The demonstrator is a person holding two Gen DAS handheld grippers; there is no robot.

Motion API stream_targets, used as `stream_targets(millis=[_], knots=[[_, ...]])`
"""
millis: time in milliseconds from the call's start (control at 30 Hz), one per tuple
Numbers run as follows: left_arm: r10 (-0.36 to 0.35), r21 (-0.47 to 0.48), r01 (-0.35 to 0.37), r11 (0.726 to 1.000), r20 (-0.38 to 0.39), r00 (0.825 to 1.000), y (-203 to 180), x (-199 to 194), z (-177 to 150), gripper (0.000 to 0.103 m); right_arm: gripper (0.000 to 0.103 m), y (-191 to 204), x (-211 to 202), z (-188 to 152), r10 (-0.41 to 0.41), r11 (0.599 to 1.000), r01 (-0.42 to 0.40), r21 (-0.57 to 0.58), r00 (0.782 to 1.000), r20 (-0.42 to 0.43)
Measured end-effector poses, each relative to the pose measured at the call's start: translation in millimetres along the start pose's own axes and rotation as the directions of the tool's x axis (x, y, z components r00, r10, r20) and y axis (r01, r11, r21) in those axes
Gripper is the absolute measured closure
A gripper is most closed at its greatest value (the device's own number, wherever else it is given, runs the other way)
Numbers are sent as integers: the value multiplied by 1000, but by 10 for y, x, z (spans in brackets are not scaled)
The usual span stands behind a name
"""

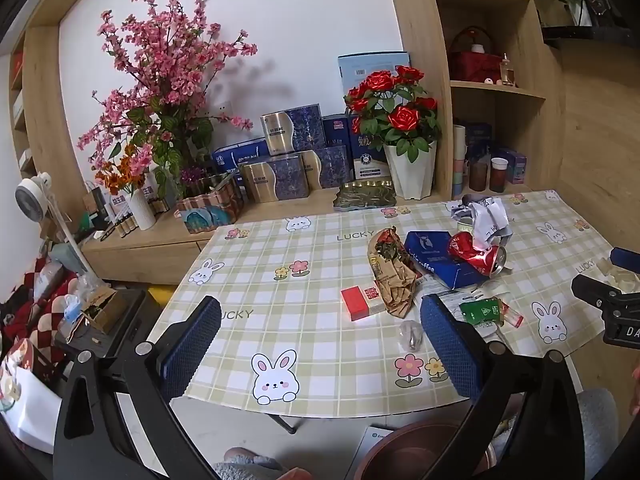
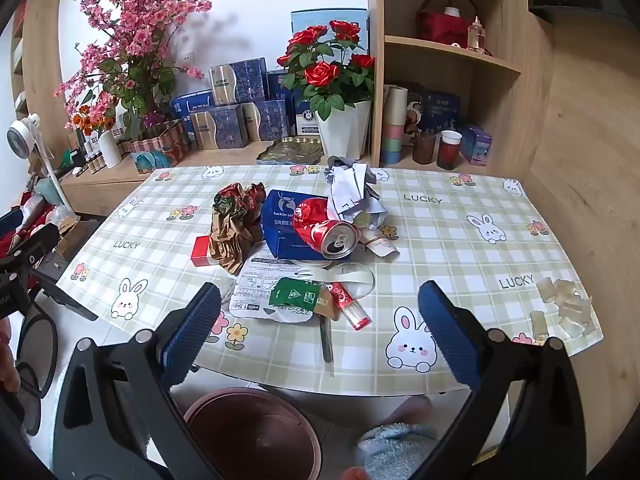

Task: Collect trash

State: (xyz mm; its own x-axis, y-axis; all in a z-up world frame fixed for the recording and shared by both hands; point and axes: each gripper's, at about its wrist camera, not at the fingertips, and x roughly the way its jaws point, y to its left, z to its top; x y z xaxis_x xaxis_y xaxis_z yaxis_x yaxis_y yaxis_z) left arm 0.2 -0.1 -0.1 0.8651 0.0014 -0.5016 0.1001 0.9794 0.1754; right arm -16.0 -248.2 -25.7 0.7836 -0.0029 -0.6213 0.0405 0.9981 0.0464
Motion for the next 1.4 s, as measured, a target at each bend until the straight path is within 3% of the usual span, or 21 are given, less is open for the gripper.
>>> stream_targets(millis=[1400], knots=[[-1,5,1,1000,4,1000,-21,-20,-74,5,6,9,-24,-2,2,1000,-2,0,1000,7]])
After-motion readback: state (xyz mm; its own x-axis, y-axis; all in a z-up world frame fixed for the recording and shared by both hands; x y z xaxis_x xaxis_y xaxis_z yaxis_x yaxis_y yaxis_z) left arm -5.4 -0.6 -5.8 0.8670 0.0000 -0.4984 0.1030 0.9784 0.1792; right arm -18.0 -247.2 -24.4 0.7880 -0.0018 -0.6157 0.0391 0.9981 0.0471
